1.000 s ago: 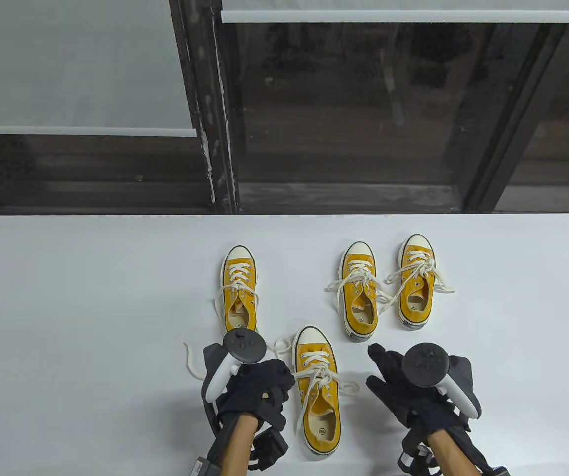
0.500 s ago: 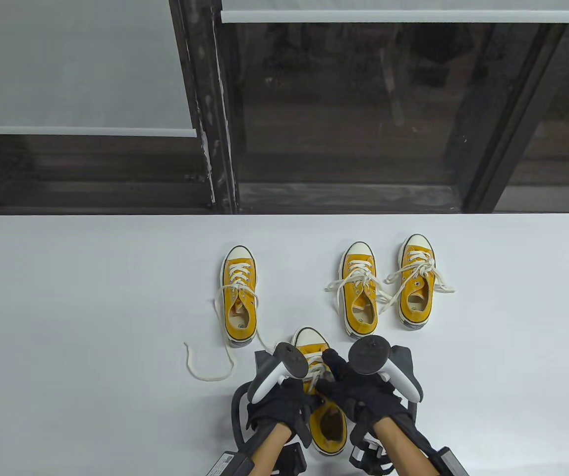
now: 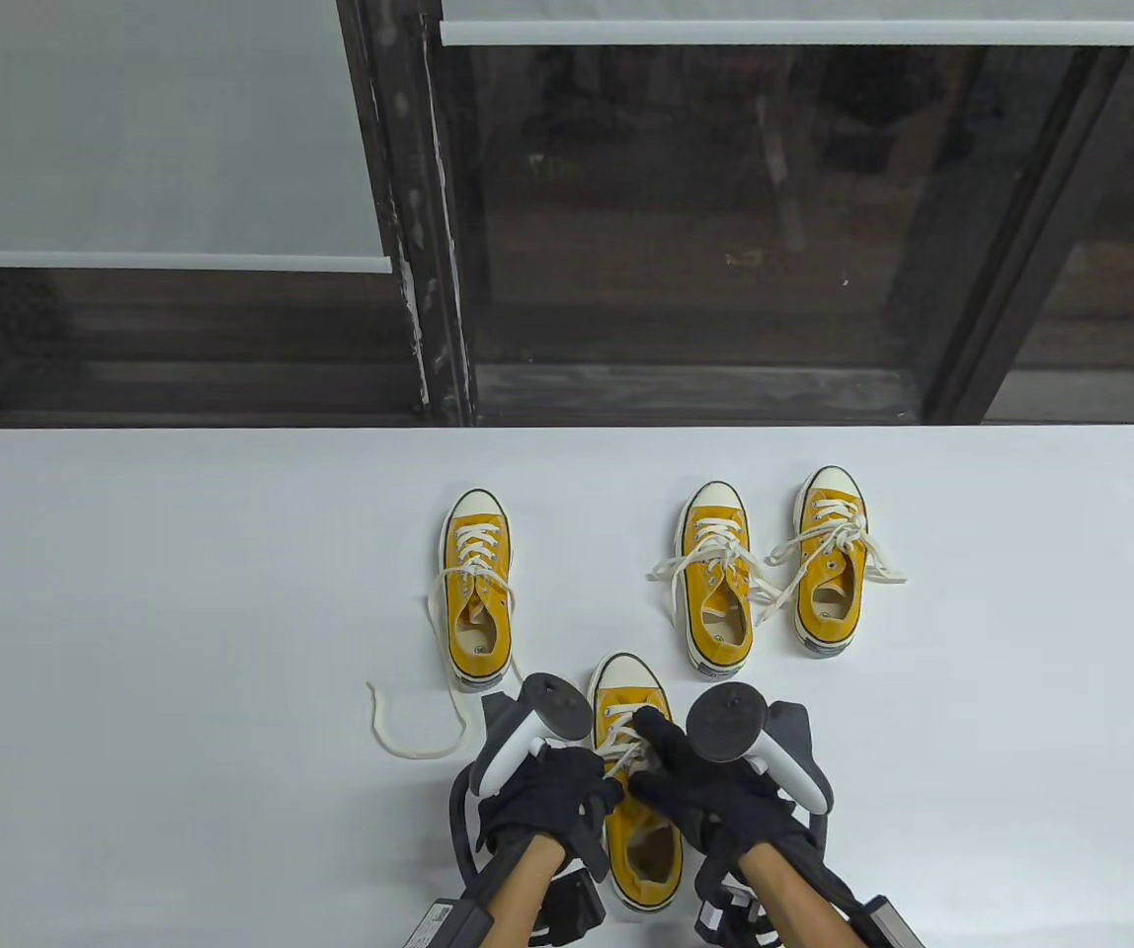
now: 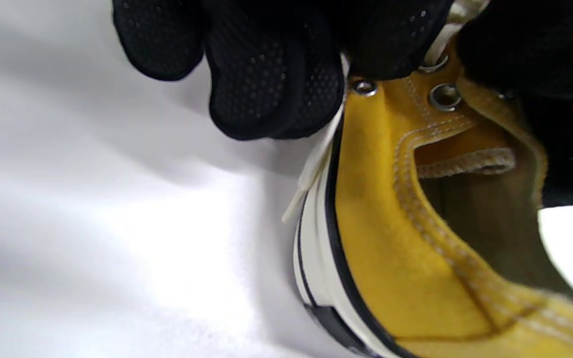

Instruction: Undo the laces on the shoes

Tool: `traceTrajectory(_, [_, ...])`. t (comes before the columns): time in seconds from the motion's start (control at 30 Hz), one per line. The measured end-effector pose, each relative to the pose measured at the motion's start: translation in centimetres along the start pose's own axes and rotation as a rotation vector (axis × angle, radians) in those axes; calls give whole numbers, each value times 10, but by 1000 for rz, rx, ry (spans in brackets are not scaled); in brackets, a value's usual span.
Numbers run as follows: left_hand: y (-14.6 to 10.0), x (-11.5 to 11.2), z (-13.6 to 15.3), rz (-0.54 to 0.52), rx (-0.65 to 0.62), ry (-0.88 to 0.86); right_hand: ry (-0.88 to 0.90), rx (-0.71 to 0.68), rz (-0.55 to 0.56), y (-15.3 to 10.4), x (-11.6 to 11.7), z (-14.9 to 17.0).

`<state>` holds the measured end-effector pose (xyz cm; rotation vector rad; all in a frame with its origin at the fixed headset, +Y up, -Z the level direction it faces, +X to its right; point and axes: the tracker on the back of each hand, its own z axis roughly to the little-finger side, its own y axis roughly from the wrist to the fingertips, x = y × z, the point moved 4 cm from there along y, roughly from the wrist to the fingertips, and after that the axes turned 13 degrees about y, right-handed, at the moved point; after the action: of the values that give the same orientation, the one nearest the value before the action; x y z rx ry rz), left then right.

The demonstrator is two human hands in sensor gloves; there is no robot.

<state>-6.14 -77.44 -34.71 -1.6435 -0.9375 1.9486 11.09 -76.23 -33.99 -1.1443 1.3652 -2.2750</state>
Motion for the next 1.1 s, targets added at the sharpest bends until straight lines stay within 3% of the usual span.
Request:
traceTrajectory(0.23, [-8,10,2,-21,-34,-39,31,12,2,2,-2,6])
traceTrajectory(0.37, [-33,34,1,-62,-246,-272,54,18,-1,4,-5,8])
traceTrajectory(0.57, [-64,69,1,-138,-424,-497,58,25,6,5,-6,11])
traceTrajectory(0.67, [-89,97,0,-200,-527,-593,43,23,17,5,-7,10])
traceTrajectory(0.77, [-120,131,1,-330,-607,-669,29,23,28,4,-7,9])
traceTrajectory(0.93, [-174,177,1,-472,-871,-869,29,26,33,4,-7,9])
traceTrajectory(1.0, [-192,186,4,-523,-885,-894,37,28,33,4,-7,10])
traceTrajectory(1.1, [-202,189,9,-628,-788,-787,41,28,31,4,-7,10])
